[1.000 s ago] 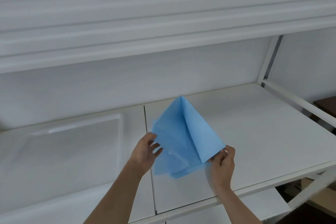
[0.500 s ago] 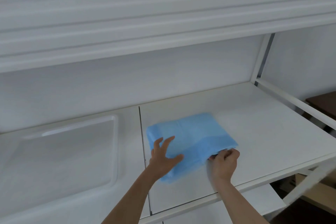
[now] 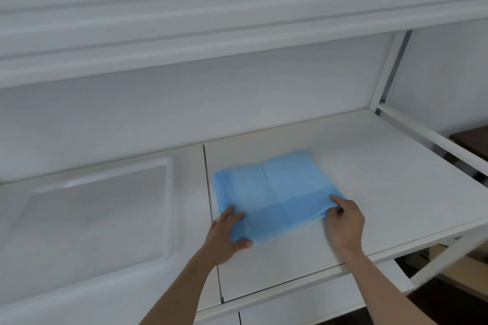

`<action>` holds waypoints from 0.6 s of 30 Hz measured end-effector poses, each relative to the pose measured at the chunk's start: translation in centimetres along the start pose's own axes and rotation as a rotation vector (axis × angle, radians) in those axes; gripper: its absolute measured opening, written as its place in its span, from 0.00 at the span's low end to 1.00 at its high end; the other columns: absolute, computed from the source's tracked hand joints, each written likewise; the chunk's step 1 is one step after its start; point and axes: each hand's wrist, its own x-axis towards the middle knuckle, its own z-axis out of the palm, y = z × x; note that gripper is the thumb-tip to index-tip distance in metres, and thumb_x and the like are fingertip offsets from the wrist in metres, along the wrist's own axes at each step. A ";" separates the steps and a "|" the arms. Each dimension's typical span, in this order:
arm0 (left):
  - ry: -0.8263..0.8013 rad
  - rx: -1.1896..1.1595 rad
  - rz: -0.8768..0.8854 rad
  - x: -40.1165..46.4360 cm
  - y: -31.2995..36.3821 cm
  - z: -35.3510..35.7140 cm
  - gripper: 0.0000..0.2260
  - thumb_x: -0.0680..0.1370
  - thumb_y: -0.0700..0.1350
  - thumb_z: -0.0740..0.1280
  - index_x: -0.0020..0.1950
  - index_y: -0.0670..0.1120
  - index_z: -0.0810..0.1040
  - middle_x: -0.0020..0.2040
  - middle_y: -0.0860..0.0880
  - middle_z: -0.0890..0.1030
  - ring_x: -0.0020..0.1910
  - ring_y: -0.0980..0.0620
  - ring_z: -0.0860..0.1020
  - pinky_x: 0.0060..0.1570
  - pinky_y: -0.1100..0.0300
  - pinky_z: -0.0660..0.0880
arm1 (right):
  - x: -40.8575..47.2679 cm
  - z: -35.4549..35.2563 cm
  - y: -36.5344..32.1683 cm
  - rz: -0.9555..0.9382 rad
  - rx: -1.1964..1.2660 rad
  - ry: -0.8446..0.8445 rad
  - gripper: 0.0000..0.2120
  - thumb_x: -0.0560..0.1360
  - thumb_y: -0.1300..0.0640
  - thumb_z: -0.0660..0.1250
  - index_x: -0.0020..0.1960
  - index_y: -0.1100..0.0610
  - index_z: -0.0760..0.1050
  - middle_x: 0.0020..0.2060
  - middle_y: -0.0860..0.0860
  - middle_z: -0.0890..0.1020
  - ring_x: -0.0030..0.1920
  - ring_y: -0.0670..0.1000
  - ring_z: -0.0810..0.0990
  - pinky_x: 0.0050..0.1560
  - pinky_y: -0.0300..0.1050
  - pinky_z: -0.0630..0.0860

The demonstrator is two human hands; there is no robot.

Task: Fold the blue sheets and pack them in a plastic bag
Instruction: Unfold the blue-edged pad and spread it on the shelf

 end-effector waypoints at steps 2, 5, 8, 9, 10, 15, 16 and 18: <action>0.192 -0.076 -0.096 0.3 0.1 0.3 0.33 0.71 0.52 0.73 0.73 0.53 0.64 0.77 0.45 0.49 0.76 0.46 0.54 0.73 0.56 0.55 | -0.8 -0.1 0.1 -0.028 -0.041 0.010 0.13 0.73 0.71 0.63 0.54 0.63 0.81 0.39 0.53 0.75 0.43 0.54 0.74 0.47 0.42 0.67; 0.465 -0.280 -0.261 0.4 0.0 0.3 0.30 0.74 0.45 0.71 0.73 0.44 0.63 0.74 0.41 0.52 0.73 0.42 0.57 0.72 0.54 0.56 | -2.4 -0.6 0.0 -0.057 -0.130 0.066 0.07 0.72 0.64 0.70 0.47 0.56 0.83 0.41 0.51 0.71 0.46 0.50 0.67 0.45 0.43 0.69; 0.551 -0.272 -0.214 0.4 -0.5 0.7 0.23 0.77 0.44 0.67 0.70 0.38 0.65 0.69 0.40 0.59 0.69 0.41 0.62 0.70 0.55 0.57 | -3.9 -1.2 -0.3 -0.093 -0.232 0.116 0.05 0.66 0.59 0.76 0.38 0.53 0.80 0.49 0.51 0.71 0.50 0.52 0.66 0.50 0.47 0.70; 0.559 -0.265 -0.186 0.3 -0.5 0.8 0.21 0.78 0.44 0.66 0.68 0.37 0.67 0.67 0.40 0.61 0.67 0.41 0.64 0.69 0.55 0.59 | -4.4 -1.3 -0.3 -0.125 -0.264 0.096 0.07 0.65 0.57 0.77 0.35 0.52 0.78 0.53 0.51 0.72 0.52 0.53 0.68 0.52 0.47 0.68; 0.555 -0.252 -0.161 0.2 -0.5 0.9 0.18 0.78 0.44 0.65 0.65 0.37 0.69 0.65 0.40 0.63 0.64 0.42 0.67 0.68 0.55 0.61 | -4.9 -1.3 -0.4 -0.158 -0.277 0.055 0.10 0.64 0.57 0.77 0.34 0.51 0.76 0.57 0.50 0.73 0.56 0.54 0.69 0.55 0.46 0.66; 0.443 -0.011 -0.055 -0.3 -0.5 1.5 0.09 0.80 0.51 0.60 0.53 0.49 0.75 0.64 0.47 0.67 0.67 0.47 0.66 0.69 0.54 0.60 | -8.0 0.7 -1.5 -0.249 -0.204 -0.187 0.10 0.64 0.47 0.70 0.33 0.44 0.68 0.55 0.41 0.78 0.59 0.49 0.76 0.61 0.47 0.67; 0.427 0.025 -0.041 -0.4 -0.6 1.6 0.10 0.80 0.53 0.58 0.55 0.52 0.74 0.65 0.49 0.66 0.68 0.49 0.64 0.71 0.55 0.57 | -8.5 1.2 -2.2 -0.249 -0.156 -0.232 0.09 0.65 0.43 0.68 0.33 0.43 0.70 0.53 0.38 0.79 0.57 0.45 0.77 0.61 0.48 0.69; 0.413 0.067 -0.028 -0.7 -0.6 1.5 0.14 0.81 0.55 0.55 0.61 0.54 0.73 0.67 0.50 0.65 0.69 0.50 0.61 0.72 0.56 0.54 | -9.1 1.7 -3.7 -0.266 -0.007 -0.307 0.10 0.69 0.41 0.66 0.35 0.46 0.78 0.47 0.35 0.82 0.52 0.38 0.79 0.57 0.49 0.74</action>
